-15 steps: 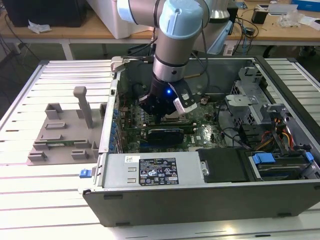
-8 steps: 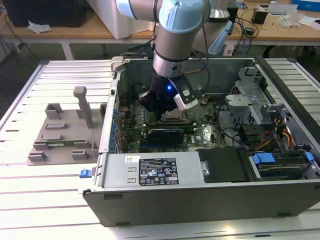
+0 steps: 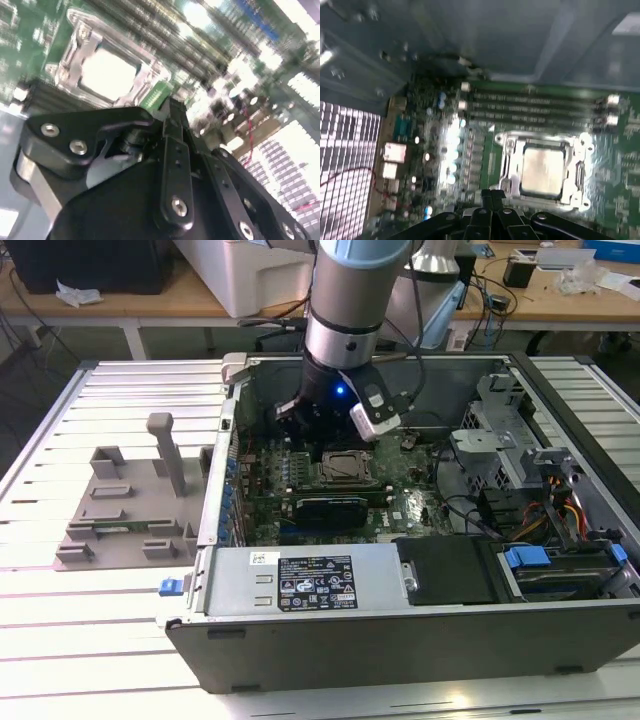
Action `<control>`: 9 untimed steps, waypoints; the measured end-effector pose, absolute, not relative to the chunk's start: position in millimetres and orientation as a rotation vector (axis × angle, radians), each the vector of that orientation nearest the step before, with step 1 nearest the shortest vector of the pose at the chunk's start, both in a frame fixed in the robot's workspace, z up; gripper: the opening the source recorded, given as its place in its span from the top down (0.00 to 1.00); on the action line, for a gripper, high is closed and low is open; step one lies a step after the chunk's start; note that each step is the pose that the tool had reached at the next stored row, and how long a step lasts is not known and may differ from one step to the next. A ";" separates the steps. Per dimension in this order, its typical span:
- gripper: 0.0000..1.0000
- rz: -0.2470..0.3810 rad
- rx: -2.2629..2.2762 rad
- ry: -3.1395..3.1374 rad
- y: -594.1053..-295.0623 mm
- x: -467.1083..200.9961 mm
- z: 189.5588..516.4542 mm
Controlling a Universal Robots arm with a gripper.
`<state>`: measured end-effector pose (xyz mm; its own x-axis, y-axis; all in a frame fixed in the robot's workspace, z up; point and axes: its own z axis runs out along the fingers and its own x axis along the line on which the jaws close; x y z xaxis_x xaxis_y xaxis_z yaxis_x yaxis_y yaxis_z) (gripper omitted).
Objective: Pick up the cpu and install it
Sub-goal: 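Install the second cpu locking lever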
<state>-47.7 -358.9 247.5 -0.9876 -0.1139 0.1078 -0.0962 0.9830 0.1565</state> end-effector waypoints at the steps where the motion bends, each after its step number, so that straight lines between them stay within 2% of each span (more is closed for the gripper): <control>1: 0.89 -0.255 0.162 -3.011 -358.9 -47.4 247.5; 2: 0.89 -0.280 0.163 -3.005 -358.8 -42.0 247.4; 6: 0.89 -0.280 0.159 -2.971 -358.9 -13.2 243.4; 9: 0.89 -0.274 0.157 -2.963 -375.3 -9.5 240.2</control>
<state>-9.5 -375.3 240.2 -0.9814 -0.1191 0.1507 -0.0894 0.9777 0.1902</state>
